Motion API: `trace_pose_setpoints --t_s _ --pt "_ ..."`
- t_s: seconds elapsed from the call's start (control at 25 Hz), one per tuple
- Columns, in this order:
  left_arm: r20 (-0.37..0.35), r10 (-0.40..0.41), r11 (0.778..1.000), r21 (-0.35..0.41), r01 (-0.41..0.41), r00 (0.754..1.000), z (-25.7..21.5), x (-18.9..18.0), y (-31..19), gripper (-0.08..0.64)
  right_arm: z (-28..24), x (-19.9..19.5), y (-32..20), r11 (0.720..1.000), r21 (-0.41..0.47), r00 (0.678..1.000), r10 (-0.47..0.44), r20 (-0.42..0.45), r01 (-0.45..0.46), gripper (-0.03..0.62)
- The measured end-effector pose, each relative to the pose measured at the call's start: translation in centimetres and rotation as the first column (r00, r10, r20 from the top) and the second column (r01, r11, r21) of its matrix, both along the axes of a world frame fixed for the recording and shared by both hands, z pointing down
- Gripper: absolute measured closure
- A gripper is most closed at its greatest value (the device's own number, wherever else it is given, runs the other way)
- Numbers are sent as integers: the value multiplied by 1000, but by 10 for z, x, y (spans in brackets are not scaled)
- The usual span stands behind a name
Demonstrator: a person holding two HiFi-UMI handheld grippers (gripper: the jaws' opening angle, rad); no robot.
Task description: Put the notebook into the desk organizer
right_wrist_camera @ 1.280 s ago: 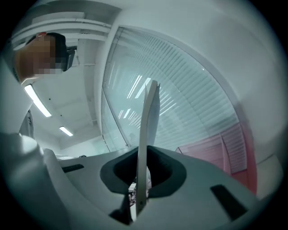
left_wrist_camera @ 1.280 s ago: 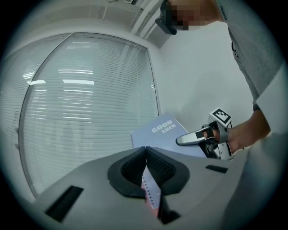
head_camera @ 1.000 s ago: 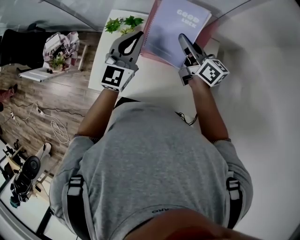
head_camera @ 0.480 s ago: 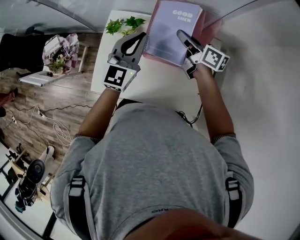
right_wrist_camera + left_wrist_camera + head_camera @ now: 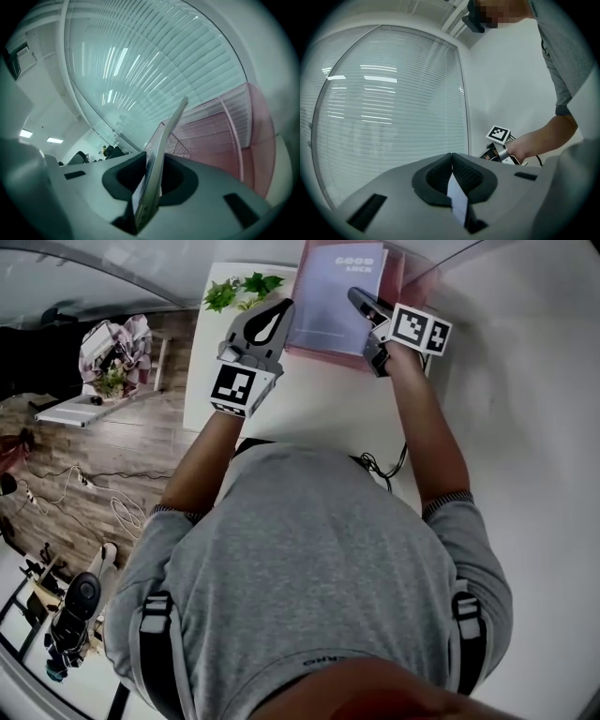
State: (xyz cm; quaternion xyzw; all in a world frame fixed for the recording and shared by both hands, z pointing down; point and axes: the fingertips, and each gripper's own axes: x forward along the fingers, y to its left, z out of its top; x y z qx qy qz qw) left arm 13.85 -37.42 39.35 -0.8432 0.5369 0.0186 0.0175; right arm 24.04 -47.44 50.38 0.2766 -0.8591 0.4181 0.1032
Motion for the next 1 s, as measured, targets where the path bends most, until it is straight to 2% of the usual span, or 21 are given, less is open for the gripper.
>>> trace_pose_setpoints --t_s 0.36,0.52,0.68,0.76,0.84,0.92,1.0 --pt "-10 55 998 -18 -55 998 4 2 -1 540 24 10 -11 999 9 990 53 -132 -53 504" --pt "-28 66 998 -7 -67 997 0 1 1 540 34 17 -14 996 14 975 88 -203 -87 503" --pt "-34 88 995 -35 -89 996 7 0 4 540 48 18 -15 993 28 948 118 -295 -115 513" --pt "-35 96 995 -26 -97 995 6 0 6 540 51 18 -15 991 45 936 133 -325 -126 487" --pt "-37 106 994 -16 -106 994 4 0 8 540 49 15 -11 991 72 931 127 -342 -109 388" --pt "-36 113 993 -16 -113 993 5 0 10 540 45 7 -6 992 104 923 102 -372 -68 341" --pt "-35 114 993 -28 -115 993 9 -1 10 540 43 1 -2 989 145 900 93 -427 -33 319"
